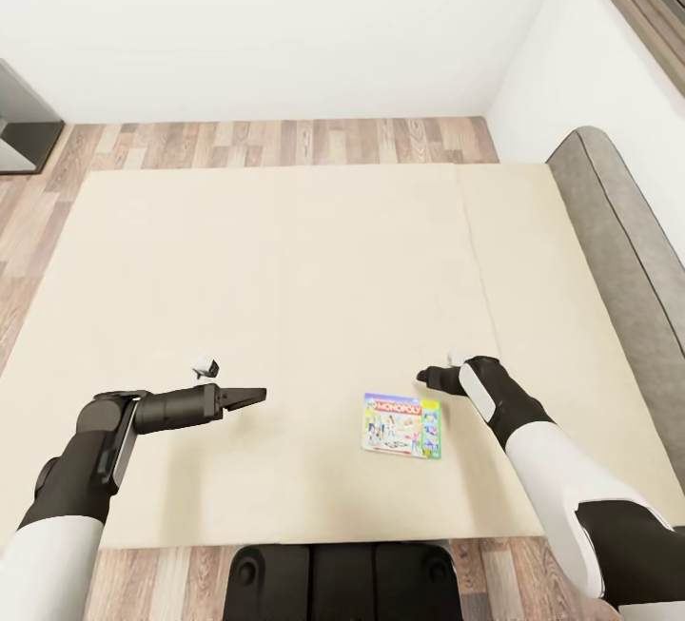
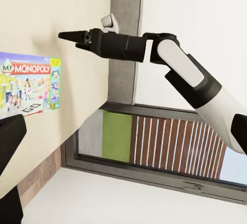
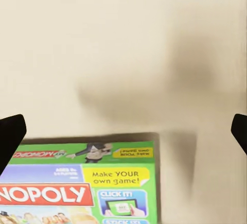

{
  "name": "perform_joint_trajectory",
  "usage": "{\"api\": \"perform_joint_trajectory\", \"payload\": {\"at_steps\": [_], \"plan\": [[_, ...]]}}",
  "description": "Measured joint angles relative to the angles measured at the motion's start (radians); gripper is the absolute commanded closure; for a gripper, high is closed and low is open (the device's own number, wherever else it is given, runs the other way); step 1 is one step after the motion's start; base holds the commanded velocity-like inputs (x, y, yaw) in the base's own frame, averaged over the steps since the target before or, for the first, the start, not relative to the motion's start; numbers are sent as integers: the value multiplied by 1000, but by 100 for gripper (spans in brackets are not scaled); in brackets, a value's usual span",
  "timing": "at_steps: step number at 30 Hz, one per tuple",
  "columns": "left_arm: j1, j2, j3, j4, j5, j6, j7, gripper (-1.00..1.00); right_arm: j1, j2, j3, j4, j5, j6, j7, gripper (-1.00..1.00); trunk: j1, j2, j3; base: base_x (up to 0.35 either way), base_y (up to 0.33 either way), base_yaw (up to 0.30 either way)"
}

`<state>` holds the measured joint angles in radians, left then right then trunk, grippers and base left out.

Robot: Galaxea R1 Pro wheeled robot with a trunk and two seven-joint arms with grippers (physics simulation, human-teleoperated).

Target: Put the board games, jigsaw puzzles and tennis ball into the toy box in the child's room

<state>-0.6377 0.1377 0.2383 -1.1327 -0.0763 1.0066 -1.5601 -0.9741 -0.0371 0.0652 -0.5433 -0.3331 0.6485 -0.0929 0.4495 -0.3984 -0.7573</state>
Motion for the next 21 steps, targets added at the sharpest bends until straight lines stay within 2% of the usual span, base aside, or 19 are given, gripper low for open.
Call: {"api": "perform_joint_trajectory", "payload": {"at_steps": [17, 21], "plan": [[0, 0, 0, 0, 0, 0, 0, -100, 0, 0, 2, 3, 7, -2, -11, -100, 0, 0, -28, 0, 0, 0], [0, 0, 0, 0, 0, 0, 1, -100, 0, 0, 1, 3, 7, -2, -33, -100, 0, 0, -35, 0, 0, 0]]}}
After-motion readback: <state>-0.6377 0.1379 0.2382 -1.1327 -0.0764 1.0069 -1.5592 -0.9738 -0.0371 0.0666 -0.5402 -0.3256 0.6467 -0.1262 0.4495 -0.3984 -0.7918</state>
